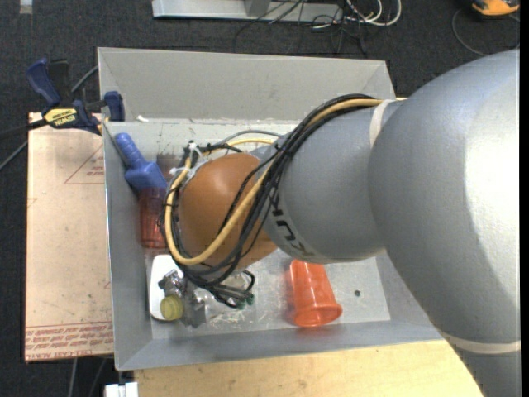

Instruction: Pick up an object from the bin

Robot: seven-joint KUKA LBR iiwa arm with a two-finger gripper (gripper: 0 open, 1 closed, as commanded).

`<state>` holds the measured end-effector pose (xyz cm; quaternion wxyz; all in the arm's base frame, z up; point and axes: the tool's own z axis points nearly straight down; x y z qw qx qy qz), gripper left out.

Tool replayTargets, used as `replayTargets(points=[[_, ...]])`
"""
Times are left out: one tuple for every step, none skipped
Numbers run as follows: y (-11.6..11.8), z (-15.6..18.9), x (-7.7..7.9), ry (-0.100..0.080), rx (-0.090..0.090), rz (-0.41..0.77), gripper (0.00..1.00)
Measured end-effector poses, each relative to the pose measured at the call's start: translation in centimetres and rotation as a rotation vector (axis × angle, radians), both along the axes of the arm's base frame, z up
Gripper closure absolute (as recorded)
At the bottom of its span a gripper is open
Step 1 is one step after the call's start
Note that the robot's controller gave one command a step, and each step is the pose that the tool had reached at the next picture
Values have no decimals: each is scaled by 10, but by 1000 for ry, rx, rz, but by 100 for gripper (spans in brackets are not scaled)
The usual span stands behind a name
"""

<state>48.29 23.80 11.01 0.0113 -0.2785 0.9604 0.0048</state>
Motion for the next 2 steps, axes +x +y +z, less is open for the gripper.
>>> replayTargets(points=[[0,7,0,0,1,-1,100],[0,11,0,1,0,-1,100]])
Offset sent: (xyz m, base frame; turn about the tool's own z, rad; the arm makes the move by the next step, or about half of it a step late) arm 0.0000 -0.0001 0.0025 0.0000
